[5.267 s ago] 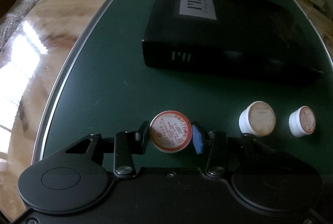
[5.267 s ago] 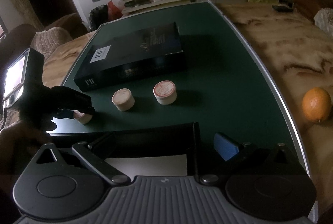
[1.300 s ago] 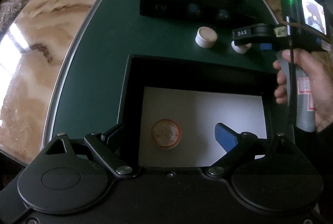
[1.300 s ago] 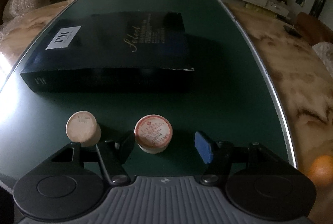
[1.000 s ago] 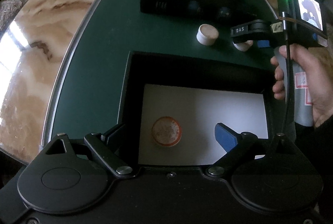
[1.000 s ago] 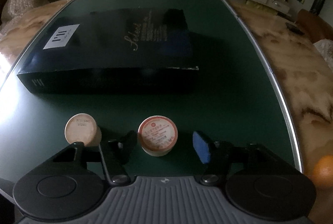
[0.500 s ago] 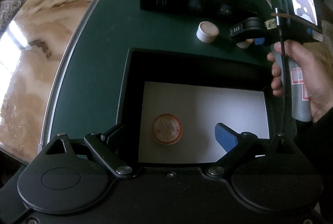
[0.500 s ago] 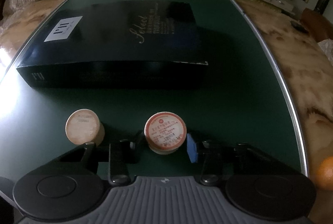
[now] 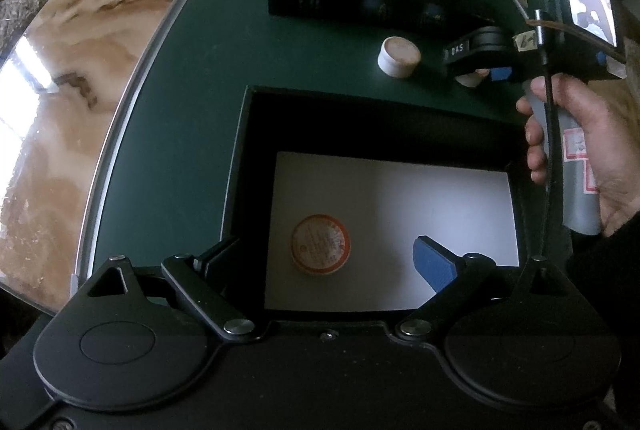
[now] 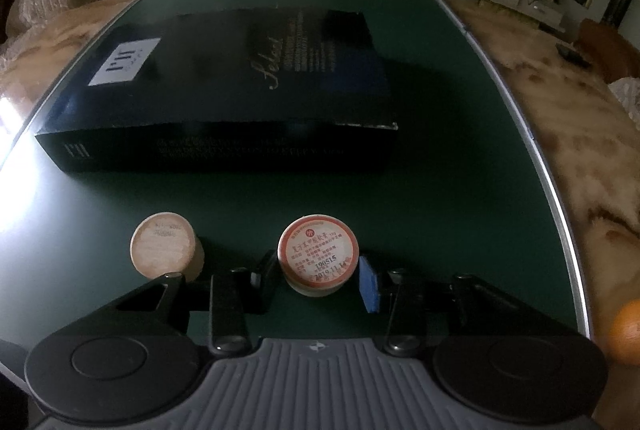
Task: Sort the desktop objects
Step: 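Carry the jar with the right tool into the tray and release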
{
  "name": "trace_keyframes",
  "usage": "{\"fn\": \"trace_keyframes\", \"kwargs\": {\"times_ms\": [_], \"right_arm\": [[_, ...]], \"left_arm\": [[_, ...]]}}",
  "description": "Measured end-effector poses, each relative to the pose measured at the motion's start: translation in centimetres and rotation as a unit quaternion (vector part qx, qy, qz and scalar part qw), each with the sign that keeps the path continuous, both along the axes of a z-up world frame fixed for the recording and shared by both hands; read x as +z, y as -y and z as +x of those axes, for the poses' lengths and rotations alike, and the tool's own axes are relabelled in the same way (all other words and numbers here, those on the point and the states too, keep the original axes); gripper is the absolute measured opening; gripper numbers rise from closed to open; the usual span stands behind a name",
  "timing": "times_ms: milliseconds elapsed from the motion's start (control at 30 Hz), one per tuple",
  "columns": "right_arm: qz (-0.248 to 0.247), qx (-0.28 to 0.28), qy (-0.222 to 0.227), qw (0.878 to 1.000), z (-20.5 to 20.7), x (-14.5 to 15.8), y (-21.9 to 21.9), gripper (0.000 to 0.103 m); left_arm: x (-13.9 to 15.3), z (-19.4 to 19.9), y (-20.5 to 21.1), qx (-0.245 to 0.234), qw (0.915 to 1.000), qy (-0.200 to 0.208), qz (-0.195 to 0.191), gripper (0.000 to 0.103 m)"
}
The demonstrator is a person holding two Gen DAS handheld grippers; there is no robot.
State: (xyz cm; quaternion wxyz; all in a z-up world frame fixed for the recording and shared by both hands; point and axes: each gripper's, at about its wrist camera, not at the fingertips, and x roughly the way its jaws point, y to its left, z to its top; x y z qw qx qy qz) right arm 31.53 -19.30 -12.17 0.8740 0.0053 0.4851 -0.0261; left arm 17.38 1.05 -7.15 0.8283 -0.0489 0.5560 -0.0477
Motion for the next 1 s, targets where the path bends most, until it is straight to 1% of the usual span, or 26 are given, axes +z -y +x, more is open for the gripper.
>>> {"fn": "trace_keyframes", "kwargs": {"times_ms": [567, 667, 767, 900, 1000], "right_arm": [[0.040, 0.011, 0.032, 0.999, -4.2, 3.8, 0.7, 0.044], [0.050, 0.020, 0.040, 0.998, -6.4, 4.9, 1.1, 0.044], [0.058, 0.032, 0.039, 0.997, -8.9, 5.6, 1.2, 0.044], [0.070, 0.046, 0.026, 0.996, -11.5, 5.5, 1.1, 0.044], [0.072, 0.056, 0.010, 0.996, -12.9, 4.8, 0.8, 0.044]], "left_arm": [[0.5, -0.1, 0.2, 0.003, 1.0000, 0.008, -0.002, 0.093], [0.7, -0.2, 0.2, 0.004, 0.9999, 0.012, -0.002, 0.093], [1.0, -0.3, 0.2, 0.004, 0.9999, 0.016, -0.001, 0.093], [1.3, -0.3, 0.1, 0.006, 0.9998, 0.021, -0.002, 0.093], [1.4, -0.4, 0.1, 0.007, 0.9997, 0.023, -0.001, 0.093]]}}
